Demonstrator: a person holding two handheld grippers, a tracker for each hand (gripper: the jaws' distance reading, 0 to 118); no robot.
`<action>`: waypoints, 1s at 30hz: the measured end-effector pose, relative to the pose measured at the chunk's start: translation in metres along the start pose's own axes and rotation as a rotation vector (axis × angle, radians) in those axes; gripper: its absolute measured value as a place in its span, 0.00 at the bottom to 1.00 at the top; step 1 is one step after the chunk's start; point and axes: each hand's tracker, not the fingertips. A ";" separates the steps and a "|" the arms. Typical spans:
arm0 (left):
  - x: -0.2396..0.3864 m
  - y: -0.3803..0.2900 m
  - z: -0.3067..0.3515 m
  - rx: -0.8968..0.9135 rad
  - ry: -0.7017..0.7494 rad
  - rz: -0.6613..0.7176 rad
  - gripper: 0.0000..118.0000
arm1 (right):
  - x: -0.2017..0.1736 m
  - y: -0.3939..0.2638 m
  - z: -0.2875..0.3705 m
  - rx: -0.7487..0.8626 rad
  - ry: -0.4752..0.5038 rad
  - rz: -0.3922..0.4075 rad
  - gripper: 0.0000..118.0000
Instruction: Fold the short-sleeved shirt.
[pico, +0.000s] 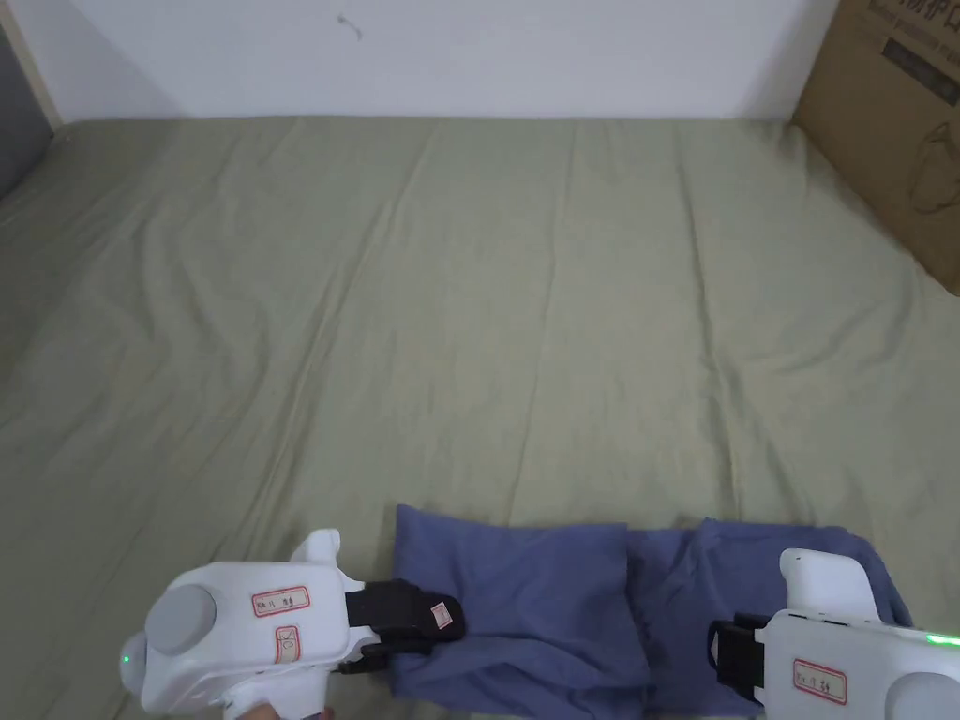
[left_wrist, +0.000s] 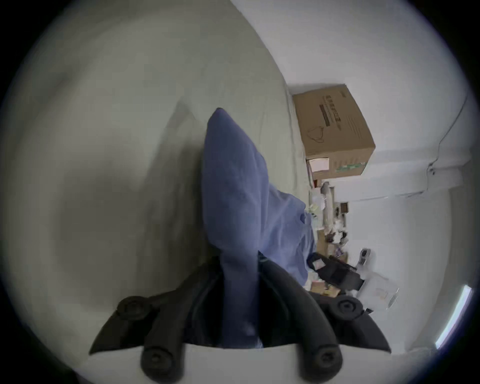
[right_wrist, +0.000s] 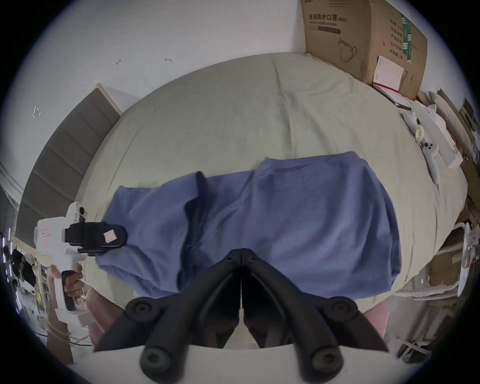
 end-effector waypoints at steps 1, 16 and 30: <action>-0.005 0.005 0.007 -0.002 0.021 -0.012 0.10 | -0.001 0.000 -0.001 -0.002 0.001 -0.003 0.01; -0.047 0.006 0.184 0.142 0.309 0.022 0.09 | -0.006 -0.012 -0.005 -0.026 0.015 0.008 0.01; 0.163 -0.003 0.060 0.095 0.314 -0.400 0.10 | 0.036 -0.015 0.015 0.016 -0.030 -0.064 0.01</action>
